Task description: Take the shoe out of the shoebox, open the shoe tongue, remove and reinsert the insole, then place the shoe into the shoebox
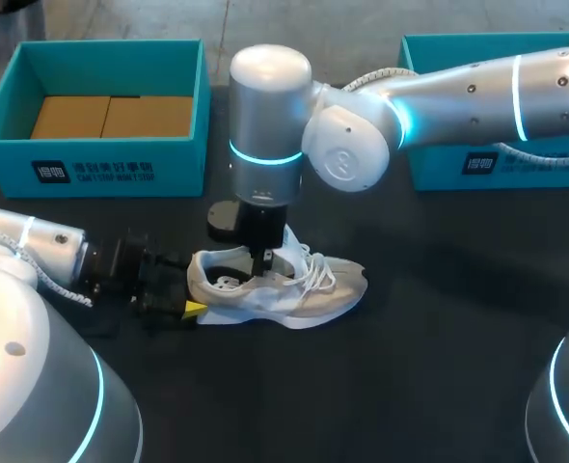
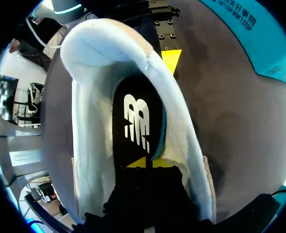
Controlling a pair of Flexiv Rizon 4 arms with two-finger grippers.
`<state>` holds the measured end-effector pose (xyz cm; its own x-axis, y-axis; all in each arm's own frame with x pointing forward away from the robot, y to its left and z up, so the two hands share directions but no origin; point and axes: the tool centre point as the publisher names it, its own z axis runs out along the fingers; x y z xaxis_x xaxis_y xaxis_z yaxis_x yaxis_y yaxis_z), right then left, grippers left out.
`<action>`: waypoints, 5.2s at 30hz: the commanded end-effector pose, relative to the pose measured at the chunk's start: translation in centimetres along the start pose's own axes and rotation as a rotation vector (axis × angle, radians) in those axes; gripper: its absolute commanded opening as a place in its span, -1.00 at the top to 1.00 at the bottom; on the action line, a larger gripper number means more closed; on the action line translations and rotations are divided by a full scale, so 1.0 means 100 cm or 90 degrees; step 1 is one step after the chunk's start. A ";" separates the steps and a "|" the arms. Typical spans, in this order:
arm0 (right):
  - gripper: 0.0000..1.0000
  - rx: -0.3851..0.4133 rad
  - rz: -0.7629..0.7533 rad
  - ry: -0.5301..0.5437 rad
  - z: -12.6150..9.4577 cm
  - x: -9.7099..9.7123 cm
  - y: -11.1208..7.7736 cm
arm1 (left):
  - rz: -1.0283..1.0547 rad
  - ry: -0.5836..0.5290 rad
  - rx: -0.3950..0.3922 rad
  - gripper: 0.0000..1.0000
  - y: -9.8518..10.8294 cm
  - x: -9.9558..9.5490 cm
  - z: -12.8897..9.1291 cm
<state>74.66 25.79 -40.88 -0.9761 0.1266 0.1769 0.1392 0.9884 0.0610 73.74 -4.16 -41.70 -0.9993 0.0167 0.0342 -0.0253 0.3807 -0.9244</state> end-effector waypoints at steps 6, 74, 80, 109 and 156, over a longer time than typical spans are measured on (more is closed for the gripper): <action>1.00 0.005 -0.014 -0.022 0.000 0.016 -0.018 | -0.001 -0.002 -0.001 1.00 0.003 -0.002 0.002; 1.00 -0.282 -0.383 0.025 -0.079 -0.019 0.057 | -0.001 -0.002 -0.001 1.00 0.003 -0.002 0.002; 1.00 -0.298 -0.393 0.034 -0.078 -0.019 0.057 | -0.001 -0.002 -0.001 1.00 0.003 -0.002 0.002; 0.34 -0.339 -0.297 0.233 -0.070 -0.019 0.052 | -0.001 -0.002 -0.001 1.00 0.003 -0.002 0.002; 0.27 -0.351 -0.233 0.320 -0.067 0.000 0.048 | -0.001 -0.002 -0.001 1.00 0.003 -0.002 0.002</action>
<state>76.23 29.69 -33.67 -0.8061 -0.3737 0.4589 0.0172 0.7603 0.6494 73.81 -4.18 -41.70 -0.9993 0.0145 0.0338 -0.0257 0.3813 -0.9241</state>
